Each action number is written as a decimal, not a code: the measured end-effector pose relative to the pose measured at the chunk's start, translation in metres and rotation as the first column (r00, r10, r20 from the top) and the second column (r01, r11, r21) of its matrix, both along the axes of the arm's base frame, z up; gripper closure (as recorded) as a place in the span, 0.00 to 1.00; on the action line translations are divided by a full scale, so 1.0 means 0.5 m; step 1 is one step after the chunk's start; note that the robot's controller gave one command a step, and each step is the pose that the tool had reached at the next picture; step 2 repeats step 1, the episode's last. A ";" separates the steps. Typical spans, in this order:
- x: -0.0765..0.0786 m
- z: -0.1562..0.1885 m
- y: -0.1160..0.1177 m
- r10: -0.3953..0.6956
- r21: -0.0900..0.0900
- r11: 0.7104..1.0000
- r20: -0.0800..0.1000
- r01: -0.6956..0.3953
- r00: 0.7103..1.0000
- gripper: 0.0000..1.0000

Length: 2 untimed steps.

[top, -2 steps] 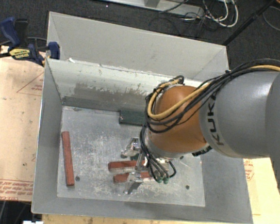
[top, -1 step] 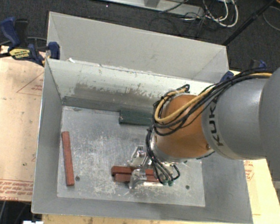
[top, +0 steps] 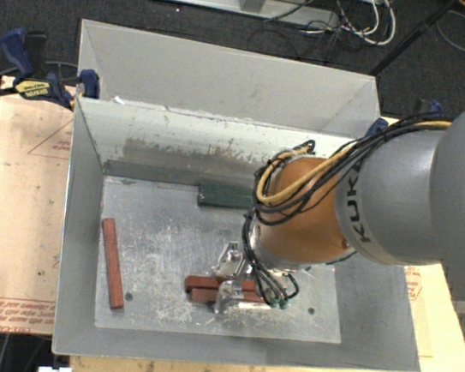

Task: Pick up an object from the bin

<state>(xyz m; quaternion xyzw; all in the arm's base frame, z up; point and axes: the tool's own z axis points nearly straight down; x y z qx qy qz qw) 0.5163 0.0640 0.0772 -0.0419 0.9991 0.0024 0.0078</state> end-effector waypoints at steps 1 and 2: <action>0.018 0.306 -0.016 0.026 -0.004 1.000 -0.009 -0.026 1.000 1.00; 0.018 0.306 -0.016 0.026 -0.004 1.000 -0.009 -0.026 1.000 1.00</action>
Offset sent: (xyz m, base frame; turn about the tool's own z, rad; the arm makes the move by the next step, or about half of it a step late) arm 0.0000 0.0000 0.0000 0.0000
